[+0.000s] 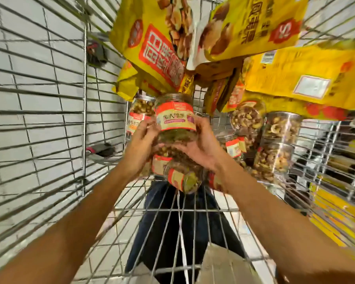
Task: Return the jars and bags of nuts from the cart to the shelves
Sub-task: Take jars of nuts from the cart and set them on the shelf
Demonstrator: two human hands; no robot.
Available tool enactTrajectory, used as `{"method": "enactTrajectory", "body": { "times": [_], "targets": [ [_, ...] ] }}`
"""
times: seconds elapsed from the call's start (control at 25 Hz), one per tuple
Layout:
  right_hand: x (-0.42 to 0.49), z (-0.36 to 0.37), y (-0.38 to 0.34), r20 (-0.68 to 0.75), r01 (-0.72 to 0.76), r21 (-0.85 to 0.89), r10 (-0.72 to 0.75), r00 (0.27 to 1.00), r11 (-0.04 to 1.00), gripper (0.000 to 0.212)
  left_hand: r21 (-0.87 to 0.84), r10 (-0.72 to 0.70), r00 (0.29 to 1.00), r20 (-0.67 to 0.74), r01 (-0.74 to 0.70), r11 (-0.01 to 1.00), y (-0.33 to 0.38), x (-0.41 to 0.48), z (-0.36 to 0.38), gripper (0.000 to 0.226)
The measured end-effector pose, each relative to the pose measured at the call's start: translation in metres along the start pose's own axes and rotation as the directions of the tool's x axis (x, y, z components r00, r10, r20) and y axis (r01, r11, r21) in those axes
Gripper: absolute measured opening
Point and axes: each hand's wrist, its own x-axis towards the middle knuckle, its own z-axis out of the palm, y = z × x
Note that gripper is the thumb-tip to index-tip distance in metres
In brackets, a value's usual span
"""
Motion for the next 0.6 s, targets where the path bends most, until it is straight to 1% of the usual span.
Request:
{"method": "enactTrajectory", "body": {
  "times": [0.04, 0.12, 0.16, 0.2, 0.24, 0.32, 0.4, 0.44, 0.48, 0.52, 0.56, 0.6],
  "targets": [
    [-0.011, -0.006, -0.011, 0.034, 0.002, -0.001, -0.002, 0.999, 1.0, 0.042, 0.028, 0.042, 0.998, 0.039, -0.044, 0.999, 0.004, -0.007, -0.001, 0.024],
    [-0.028, -0.015, -0.031, 0.024, 0.021, -0.05, -0.02, 1.0, 0.999, 0.038, 0.178, 0.147, 0.98, 0.133, -0.169, 0.969, 0.011, -0.024, 0.006, 0.031],
    [-0.033, -0.02, -0.038, -0.003, 0.039, -0.09, -0.039, 0.999, 0.995, 0.044, 0.225, 0.175, 0.969, 0.173, -0.212, 0.951, 0.013, -0.031, 0.013, 0.035],
    [-0.037, -0.025, -0.044, -0.024, 0.051, -0.128, -0.055, 0.998, 0.99, 0.053, 0.249, 0.175, 0.962, 0.209, -0.225, 0.942, 0.013, -0.036, 0.023, 0.038],
    [-0.038, -0.031, -0.048, -0.048, 0.048, -0.159, -0.057, 0.997, 0.986, 0.058, 0.266, 0.16, 0.958, 0.24, -0.223, 0.938, 0.011, -0.039, 0.033, 0.041],
    [-0.042, -0.048, -0.05, -0.144, 0.017, -0.228, -0.051, 0.988, 0.973, 0.06, 0.329, 0.125, 0.96, 0.25, -0.206, 0.921, 0.006, -0.039, 0.05, 0.041],
    [-0.046, -0.069, -0.049, -0.231, -0.028, -0.262, -0.035, 0.972, 0.965, 0.062, 0.301, 0.047, 0.962, 0.268, -0.13, 0.945, -0.006, -0.03, 0.06, 0.033],
    [-0.047, -0.08, -0.047, -0.247, -0.058, -0.243, -0.004, 0.969, 0.968, 0.064, 0.283, 0.0, 0.96, 0.28, -0.083, 0.955, -0.013, -0.025, 0.064, 0.029],
    [-0.046, -0.09, -0.044, -0.269, -0.095, -0.213, 0.035, 0.962, 0.972, 0.067, 0.275, -0.038, 0.963, 0.268, -0.039, 0.961, -0.02, -0.022, 0.066, 0.024],
    [-0.047, -0.097, -0.041, -0.293, -0.127, -0.189, 0.067, 0.954, 0.974, 0.068, 0.28, -0.051, 0.98, 0.195, -0.005, 0.96, -0.028, -0.014, 0.067, 0.02],
    [-0.044, -0.102, -0.038, -0.317, -0.136, -0.181, 0.073, 0.946, 0.974, 0.066, 0.354, -0.047, 0.997, 0.055, 0.024, 0.935, -0.036, -0.001, 0.064, 0.015],
    [-0.042, -0.104, -0.035, -0.335, -0.13, -0.189, 0.061, 0.94, 0.973, 0.06, 0.479, -0.013, 0.994, -0.111, 0.065, 0.875, -0.042, 0.014, 0.059, 0.017]
  ]
}}
